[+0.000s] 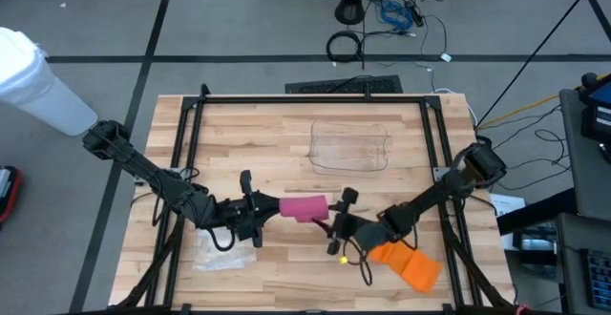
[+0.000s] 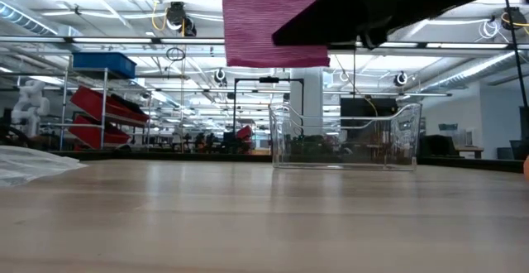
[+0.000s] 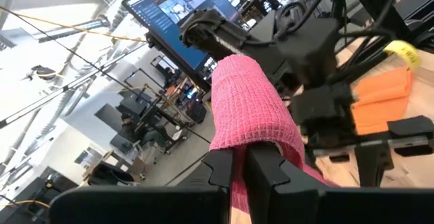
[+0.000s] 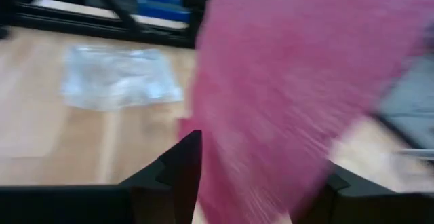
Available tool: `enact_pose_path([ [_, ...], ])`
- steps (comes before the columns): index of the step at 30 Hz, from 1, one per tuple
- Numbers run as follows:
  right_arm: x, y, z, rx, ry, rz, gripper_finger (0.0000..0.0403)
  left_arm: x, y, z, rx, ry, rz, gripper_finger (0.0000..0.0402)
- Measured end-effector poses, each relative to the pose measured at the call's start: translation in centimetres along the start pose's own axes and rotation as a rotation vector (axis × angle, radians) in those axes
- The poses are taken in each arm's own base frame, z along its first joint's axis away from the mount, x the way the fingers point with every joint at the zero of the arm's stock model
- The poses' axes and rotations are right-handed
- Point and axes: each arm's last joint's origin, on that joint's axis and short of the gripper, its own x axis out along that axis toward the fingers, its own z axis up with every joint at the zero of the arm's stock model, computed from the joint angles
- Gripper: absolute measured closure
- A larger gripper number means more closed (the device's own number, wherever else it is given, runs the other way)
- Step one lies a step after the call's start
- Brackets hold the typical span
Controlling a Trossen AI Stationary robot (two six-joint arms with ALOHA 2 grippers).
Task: Roll bandage
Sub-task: Roll the pink bandage
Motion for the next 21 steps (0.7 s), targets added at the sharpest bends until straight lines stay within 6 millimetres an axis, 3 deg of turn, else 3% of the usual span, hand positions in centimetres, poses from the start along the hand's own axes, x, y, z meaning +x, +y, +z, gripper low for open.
enact_pose_path([
  [3,1.1,-0.7,0.0,0.060,0.021,0.143,0.0281,0.0,0.0,0.0,0.000,0.000,0.000,0.0384],
  [7,1.4,-0.8,0.4,0.071,0.003,0.269,0.0384,0.0,-0.1,-0.1,0.006,0.005,-0.006,0.0384],
  [15,-1.4,2.3,1.5,0.063,-0.089,0.393,0.0402,0.0,-0.1,-0.3,-0.005,0.039,0.004,0.0384],
  [21,-3.4,4.9,3.8,-0.004,-0.172,0.470,0.0403,0.4,0.1,-0.9,-0.028,0.089,0.020,0.0384],
])
